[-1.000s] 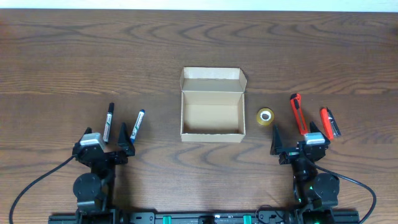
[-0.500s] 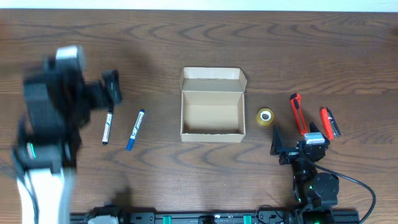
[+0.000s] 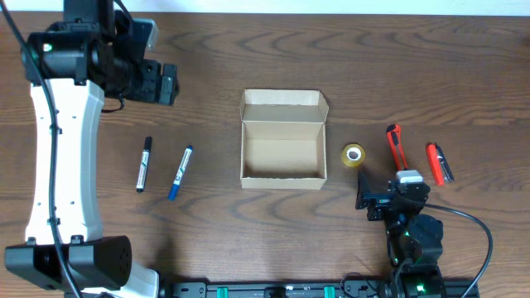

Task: Pack container
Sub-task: 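Move the left gripper over the blue-capped marker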

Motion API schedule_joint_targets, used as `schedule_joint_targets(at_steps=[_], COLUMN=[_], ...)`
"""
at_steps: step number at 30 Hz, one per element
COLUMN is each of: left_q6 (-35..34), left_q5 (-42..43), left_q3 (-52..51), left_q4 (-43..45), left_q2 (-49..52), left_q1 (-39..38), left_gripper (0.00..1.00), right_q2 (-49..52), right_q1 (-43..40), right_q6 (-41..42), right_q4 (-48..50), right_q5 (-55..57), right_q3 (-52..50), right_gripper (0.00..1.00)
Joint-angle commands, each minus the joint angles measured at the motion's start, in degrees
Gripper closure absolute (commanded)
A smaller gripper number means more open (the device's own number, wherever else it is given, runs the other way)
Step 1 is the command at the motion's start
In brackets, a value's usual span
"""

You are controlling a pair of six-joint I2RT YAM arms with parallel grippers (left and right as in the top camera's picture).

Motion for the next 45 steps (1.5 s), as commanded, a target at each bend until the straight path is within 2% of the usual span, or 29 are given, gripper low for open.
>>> schedule_joint_targets(at_steps=[1,4,11,16,20,24,29,35,43,44,45], left_q6=[1.8,1.8,-1.7,-1.9,-1.6,1.6,1.4,-2.5,-4.5,-4.4,-4.3], left_q5=[-4.5,-11.7,-5.3,-4.7,-2.5,1.1,-0.4,-5.5,-3.4,-3.0,-3.0], left_q3=[0.8,-2.5,-24.0,-35.3,-38.0,-38.1,-39.2,-43.6,-44.3,-44.3,-44.3], left_q4=[-2.7,-3.0,12.6,17.9,18.9,19.2,20.2,23.6,22.6,22.5,22.5], left_q2=[0.2,-0.5,-10.2,-15.1,-15.1,-14.8,-12.4,-4.9,6.8,7.4,7.8], left_q1=[-0.3,-1.4,-1.6,-1.8,-1.8,-1.8,-1.8,-1.8,-2.3,-2.3,-2.4], left_gripper=[0.04,0.04,0.04,0.05,0.05,0.05,0.04,0.02,0.00,0.05,0.05], right_q2=[1.3,1.4,1.4,1.4,1.4,1.4,1.4,1.4,1.4,1.4,1.4], right_q1=[-0.6,-0.6,-0.6,-0.6,-0.6,-1.9,-6.2,-8.8,-8.8,-8.8,-8.8], right_q6=[1.8,1.8,1.8,1.8,1.8,1.7,1.6,1.8,1.8,1.8,1.8], right_q4=[-0.1,0.1,0.3,0.4,0.4,0.5,0.6,0.5,0.5,0.5,0.4], right_q5=[2.0,4.0,6.1,11.2,14.3,15.2,17.1,15.8,15.6,15.6,15.6], right_q3=[0.0,0.0,0.0,0.3,0.3,0.3,0.3,0.3,0.3,0.3,0.3], right_gripper=[0.01,0.01,0.01,0.01,0.01,0.01,0.01,0.01,0.01,0.01,0.01])
